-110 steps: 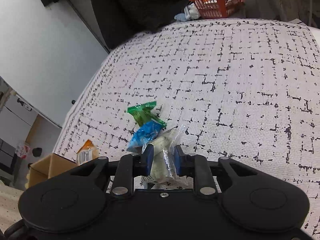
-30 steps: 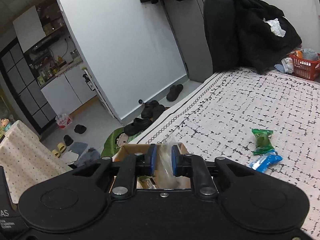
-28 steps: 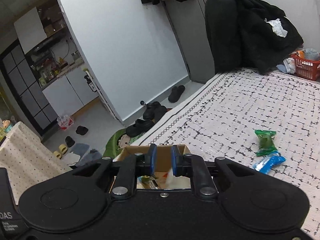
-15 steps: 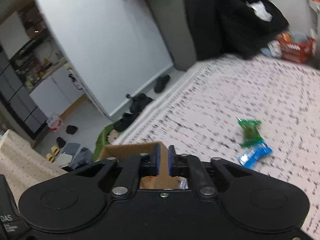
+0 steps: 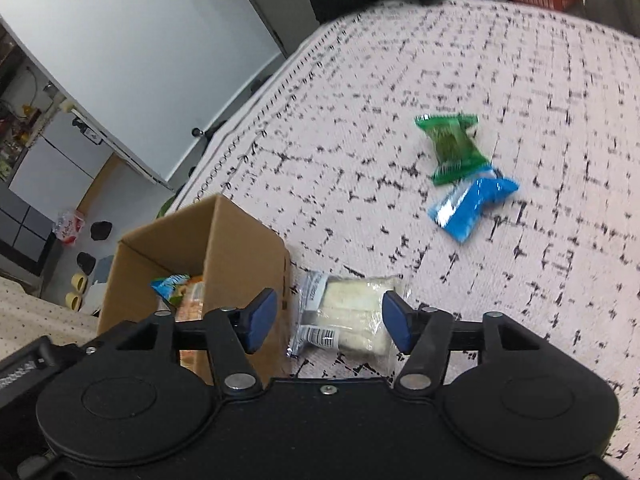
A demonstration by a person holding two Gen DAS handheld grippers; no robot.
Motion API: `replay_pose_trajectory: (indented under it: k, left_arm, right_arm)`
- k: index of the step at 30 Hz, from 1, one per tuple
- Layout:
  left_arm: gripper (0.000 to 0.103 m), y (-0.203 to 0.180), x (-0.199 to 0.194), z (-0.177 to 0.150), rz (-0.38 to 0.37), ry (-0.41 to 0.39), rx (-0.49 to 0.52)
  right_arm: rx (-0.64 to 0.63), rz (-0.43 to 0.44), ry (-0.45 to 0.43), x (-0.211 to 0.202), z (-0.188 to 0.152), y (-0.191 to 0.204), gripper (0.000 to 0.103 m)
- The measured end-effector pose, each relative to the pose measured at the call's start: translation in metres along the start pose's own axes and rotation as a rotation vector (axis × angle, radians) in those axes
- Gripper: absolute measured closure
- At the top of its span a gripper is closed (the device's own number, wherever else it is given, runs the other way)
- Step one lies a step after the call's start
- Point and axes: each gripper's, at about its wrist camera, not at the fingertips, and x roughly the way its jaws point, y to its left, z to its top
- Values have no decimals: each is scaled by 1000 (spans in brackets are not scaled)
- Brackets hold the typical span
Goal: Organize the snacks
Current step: 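Release the cracker bar into the box with the left tool while the right tool drops the bread pack in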
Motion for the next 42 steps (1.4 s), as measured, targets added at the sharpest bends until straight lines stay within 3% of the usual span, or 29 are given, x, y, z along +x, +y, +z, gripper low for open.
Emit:
replay_pose_trajectory:
  k: [5,10,12,14,16,19,23,42]
  left_arm:
    - [52,3,-3,2,5,2,-2]
    - [51,7,-11,6,27,-2,-7]
    - [51,9,-14,8,33,-8,-7]
    - [51,11,-18,12,41,-16,-10]
    - [50,15,-22,15,45,-25,-18]
    - [50,22,-27,17,53,-31,-32]
    - [50,28,-33,19,53,-36,-39]
    - [50,42,-66,24,70,-84,-49]
  right_arm:
    - [20,-36,27,18,-1,-6,40]
    - [19,-62,59,36,-6,-4,29]
    - [17,-73,61,43,-9,-3,29]
    - [-18,-95,58,46,-12,-3,37]
    - [-73,-118,47,46,-14,2,54]
    - [-104,-122,35,40,-13,6,62]
    - [-121,-140,-4,28,-11,10,64]
    - [-97,-29,-259,-63,18,32,64]
